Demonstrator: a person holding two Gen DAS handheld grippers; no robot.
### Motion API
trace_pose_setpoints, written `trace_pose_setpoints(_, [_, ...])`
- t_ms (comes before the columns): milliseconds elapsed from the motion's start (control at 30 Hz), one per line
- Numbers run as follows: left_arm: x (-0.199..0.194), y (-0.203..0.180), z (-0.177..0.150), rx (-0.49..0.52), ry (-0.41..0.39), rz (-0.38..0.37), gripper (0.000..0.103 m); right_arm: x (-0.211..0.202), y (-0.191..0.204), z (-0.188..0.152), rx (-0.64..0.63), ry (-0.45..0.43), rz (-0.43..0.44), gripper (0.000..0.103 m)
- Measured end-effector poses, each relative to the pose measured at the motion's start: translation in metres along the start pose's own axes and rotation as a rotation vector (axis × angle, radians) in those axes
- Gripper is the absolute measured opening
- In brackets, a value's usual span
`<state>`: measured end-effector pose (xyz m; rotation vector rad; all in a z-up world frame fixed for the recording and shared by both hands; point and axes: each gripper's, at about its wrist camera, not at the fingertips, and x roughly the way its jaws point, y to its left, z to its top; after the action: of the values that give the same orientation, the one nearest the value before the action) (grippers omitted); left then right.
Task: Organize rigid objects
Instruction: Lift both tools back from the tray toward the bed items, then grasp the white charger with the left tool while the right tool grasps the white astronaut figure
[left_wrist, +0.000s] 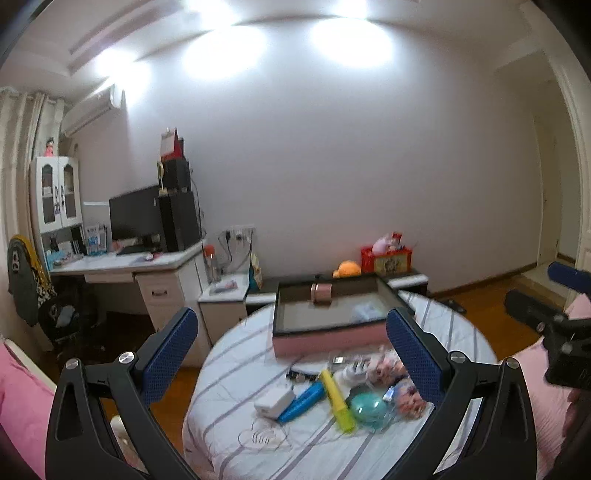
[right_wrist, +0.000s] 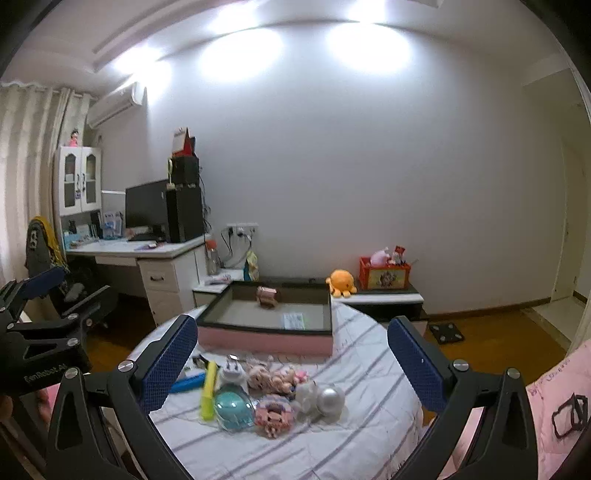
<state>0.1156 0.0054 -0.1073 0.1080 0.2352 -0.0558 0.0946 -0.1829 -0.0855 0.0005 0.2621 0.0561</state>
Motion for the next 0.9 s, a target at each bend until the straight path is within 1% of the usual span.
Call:
trace_pose_setpoints(67, [0.012,0.003,-0.012,-0.002,0.049,-0.006,0.103,0.010,-0.004,-0.009,0.000,0.034,-0.013,0.103])
trace_pose_setpoints(133, [0.031,0.007,-0.030,-0.006,0.118,-0.019,0.103,0.024,-0.008,-0.023,0.001,0.087,-0.021,0.103])
trace_pose_setpoints(233, [0.054,0.012,-0.055,-0.025,0.208,-0.025,0.103,0.055,-0.013,-0.051,0.005,0.201,-0.021,0.103])
trace_pose_setpoints(367, [0.081,0.018,-0.082,-0.043,0.302,-0.012,0.103,0.089,-0.025,-0.084,0.024,0.308,-0.053,0.103])
trace_pose_setpoints(467, [0.098,0.021,-0.093,-0.041,0.345,0.005,0.103,0.111,-0.038,-0.098,0.046,0.359,-0.072,0.103])
trace_pose_setpoints(567, [0.111,0.024,-0.098,-0.041,0.378,0.013,0.103,0.132,-0.048,-0.103,0.069,0.389,-0.074,0.103])
trace_pose_setpoints(700, [0.126,0.027,-0.104,-0.042,0.410,0.023,0.103,0.163,-0.051,-0.110,0.091,0.441,-0.058,0.103])
trace_pose_setpoints(900, [0.150,0.040,-0.114,-0.061,0.458,0.051,0.103,0.187,-0.063,-0.114,0.157,0.484,-0.020,0.103])
